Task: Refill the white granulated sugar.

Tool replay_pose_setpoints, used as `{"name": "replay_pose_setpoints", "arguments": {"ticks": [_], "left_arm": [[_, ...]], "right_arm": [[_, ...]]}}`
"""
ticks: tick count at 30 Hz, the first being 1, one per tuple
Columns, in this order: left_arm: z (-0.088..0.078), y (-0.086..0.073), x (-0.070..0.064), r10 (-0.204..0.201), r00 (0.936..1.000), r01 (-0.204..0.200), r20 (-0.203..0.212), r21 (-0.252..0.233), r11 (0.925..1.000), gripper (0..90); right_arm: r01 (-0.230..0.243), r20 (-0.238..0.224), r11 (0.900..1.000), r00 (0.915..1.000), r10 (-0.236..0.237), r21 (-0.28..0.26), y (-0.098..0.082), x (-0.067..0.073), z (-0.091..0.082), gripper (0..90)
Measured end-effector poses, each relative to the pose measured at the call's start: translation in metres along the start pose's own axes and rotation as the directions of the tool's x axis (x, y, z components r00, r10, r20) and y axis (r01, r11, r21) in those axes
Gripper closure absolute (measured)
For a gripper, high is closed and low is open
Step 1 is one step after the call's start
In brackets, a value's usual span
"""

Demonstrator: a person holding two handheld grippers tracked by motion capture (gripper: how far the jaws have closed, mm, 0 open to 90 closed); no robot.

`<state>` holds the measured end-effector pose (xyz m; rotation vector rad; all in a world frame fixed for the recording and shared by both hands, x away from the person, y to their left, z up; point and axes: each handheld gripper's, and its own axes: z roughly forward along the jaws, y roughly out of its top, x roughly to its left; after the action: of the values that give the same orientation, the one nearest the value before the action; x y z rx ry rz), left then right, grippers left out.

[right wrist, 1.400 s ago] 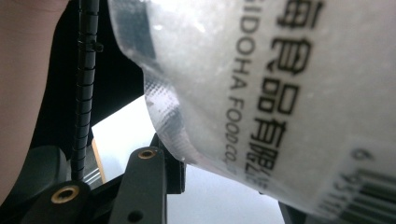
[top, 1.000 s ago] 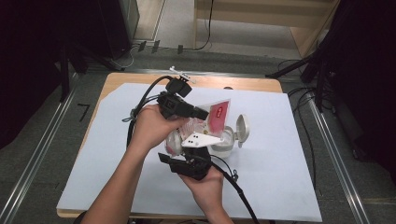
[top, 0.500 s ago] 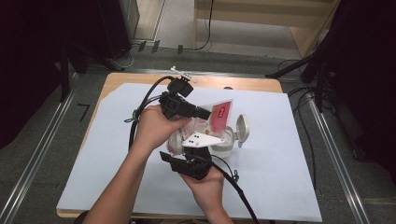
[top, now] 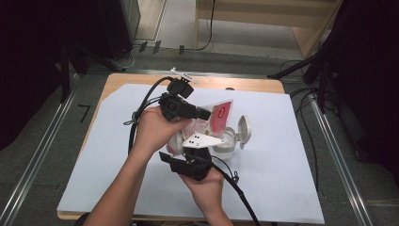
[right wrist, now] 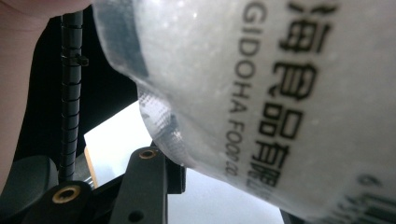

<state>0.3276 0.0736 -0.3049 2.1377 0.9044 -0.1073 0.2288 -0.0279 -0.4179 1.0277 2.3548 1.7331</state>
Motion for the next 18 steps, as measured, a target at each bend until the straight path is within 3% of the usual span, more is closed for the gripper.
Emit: {"name": "replay_pose_setpoints", "arguments": {"ticks": [6,18], "left_arm": [[0.0019,-0.0001,0.0020,-0.008,0.9998,0.008,0.021,-0.003,1.0000,84.1],[0.0018,-0.0001,-0.0008,0.002,0.9999,-0.002,0.016,0.008,1.0000,84.5]], "right_arm": [[0.003,0.013,1.000,0.9999,-0.003,-0.002,-0.0008,-0.0009,0.0011,64.1],[0.001,0.011,1.000,0.9999,-0.001,-0.012,-0.0018,0.0024,-0.0005,64.1]]}}
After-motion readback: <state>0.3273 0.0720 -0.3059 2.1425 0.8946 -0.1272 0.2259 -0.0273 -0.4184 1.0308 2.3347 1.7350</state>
